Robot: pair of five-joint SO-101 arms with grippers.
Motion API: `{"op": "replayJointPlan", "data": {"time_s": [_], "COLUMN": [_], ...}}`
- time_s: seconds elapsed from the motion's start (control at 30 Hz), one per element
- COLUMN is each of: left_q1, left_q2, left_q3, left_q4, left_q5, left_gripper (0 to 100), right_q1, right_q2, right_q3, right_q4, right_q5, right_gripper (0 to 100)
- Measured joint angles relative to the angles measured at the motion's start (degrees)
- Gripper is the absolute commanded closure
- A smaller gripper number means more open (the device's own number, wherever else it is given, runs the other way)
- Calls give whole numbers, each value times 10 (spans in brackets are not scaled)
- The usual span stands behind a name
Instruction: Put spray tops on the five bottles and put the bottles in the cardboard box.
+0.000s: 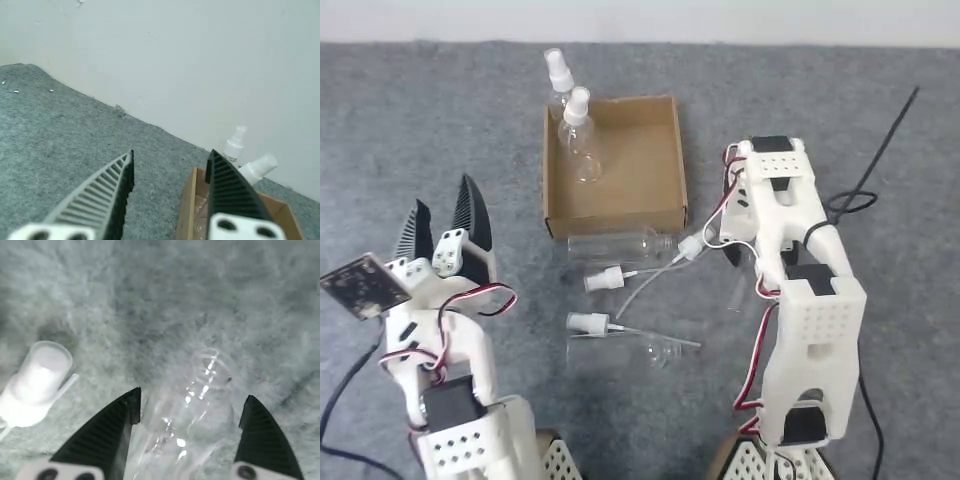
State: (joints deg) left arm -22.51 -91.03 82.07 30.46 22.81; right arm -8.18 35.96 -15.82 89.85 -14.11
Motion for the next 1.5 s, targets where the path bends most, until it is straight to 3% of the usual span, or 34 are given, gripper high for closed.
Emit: {"op": "replayJointPlan", "data": {"time_s": [0.63,0.83,1.13,1.33,1.5], "left_q1": [0,0,0,0,0], "left_q2": [0,0,0,0,0], "left_q3": [0,0,0,0,0], "left_q4": [0,0,0,0,0], "left_q5": [0,0,0,0,0], "left_gripper": [783,783,783,783,783], "right_q1": [18,17,18,5,-7], "right_q2": [0,0,0,-23,-49], "right_q3": [-50,-50,-50,-50,-50], "right_q4": [53,53,60,88,92], "right_q5": [0,0,18,85,99], "right_gripper": [737,873,961,975,975]}}
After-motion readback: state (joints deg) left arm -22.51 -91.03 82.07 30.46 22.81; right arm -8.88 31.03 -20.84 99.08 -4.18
